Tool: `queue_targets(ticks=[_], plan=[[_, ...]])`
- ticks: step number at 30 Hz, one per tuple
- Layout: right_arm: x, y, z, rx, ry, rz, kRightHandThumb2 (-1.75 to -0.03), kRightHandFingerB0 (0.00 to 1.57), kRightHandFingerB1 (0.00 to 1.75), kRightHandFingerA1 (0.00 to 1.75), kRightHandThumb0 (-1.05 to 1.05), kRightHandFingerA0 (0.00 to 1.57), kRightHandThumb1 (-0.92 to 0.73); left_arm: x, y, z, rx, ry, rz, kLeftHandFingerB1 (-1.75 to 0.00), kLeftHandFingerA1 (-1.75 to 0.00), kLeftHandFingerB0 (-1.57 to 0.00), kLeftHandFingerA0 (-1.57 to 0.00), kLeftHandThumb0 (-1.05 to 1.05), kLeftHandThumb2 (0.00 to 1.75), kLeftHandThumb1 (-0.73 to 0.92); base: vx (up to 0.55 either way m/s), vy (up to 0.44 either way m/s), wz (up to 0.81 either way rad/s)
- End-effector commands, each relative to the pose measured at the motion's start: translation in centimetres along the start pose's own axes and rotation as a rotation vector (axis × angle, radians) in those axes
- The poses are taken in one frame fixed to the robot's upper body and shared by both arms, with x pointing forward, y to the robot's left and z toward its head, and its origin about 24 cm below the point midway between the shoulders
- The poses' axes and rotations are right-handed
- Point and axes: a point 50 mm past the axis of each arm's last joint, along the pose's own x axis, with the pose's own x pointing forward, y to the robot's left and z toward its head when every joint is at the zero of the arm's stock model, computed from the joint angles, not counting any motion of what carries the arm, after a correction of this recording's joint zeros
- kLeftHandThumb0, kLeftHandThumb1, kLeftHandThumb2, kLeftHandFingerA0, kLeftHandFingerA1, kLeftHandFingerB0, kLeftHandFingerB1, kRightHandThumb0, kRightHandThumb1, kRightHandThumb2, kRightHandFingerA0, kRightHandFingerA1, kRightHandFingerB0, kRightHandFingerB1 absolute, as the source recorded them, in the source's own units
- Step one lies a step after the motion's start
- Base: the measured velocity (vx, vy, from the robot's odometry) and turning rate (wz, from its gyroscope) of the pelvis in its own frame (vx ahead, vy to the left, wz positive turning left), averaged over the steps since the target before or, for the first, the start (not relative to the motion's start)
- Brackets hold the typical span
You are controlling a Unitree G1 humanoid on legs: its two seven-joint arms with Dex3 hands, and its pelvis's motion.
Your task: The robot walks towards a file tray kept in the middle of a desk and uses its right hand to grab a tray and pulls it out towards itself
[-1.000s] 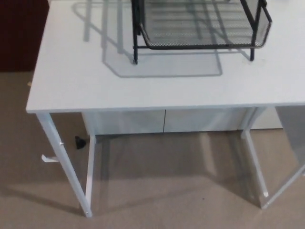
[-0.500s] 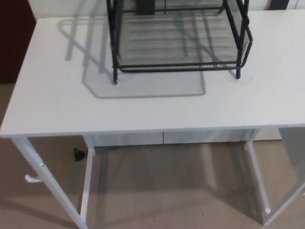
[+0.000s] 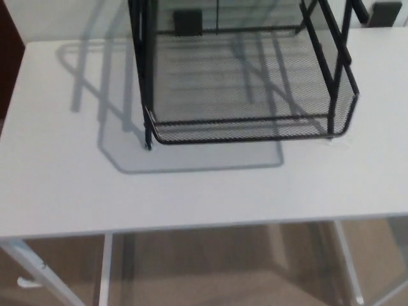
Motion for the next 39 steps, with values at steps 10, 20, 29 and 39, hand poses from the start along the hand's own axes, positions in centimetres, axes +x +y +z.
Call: queue_targets(ticks=[10, 20, 29, 39], plan=[[-0.3, -0.7, -0.6, 0.017, 0.006, -0.027, -0.55, 0.39, 0.37, 0.43, -0.30, 0.48, -0.50, -0.3, 0.9, 0.0, 0.043, -0.014, 0.005, -0.51, -0.54, -0.16, -0.22, -0.23, 0.97, 0.23, 0.00, -0.134, 0.00], [-0.7, -1.2, -1.6, 0.001, 0.032, -0.033, -0.55, 0.39, 0.37, 0.43, -0.31, 0.47, -0.50, -0.4, 1.1, -0.6, 0.054, 0.000, 0.025, -0.52, -0.55, -0.17, -0.23, -0.23, 0.95, 0.22, -0.02, -0.029, 0.00], [-0.8, -1.2, -1.8, 0.018, 0.033, -0.021, -0.66, 0.35, 0.44, 0.50, -0.38, 0.44, -0.43, -0.4, 1.1, -0.4, 0.050, -0.002, 0.018, -0.52, -0.56, -0.18, -0.25, -0.23, 0.96, 0.21, -0.02, 0.220, 0.05], [-0.9, -1.3, -2.0, -0.003, 0.044, -0.012, -0.67, 0.36, 0.45, 0.51, -0.40, 0.44, -0.44, -0.4, 1.1, -0.4, 0.058, 0.004, 0.016, -0.52, -0.56, -0.19, -0.26, -0.23, 0.95, 0.21, -0.03, -0.045, 0.05]])
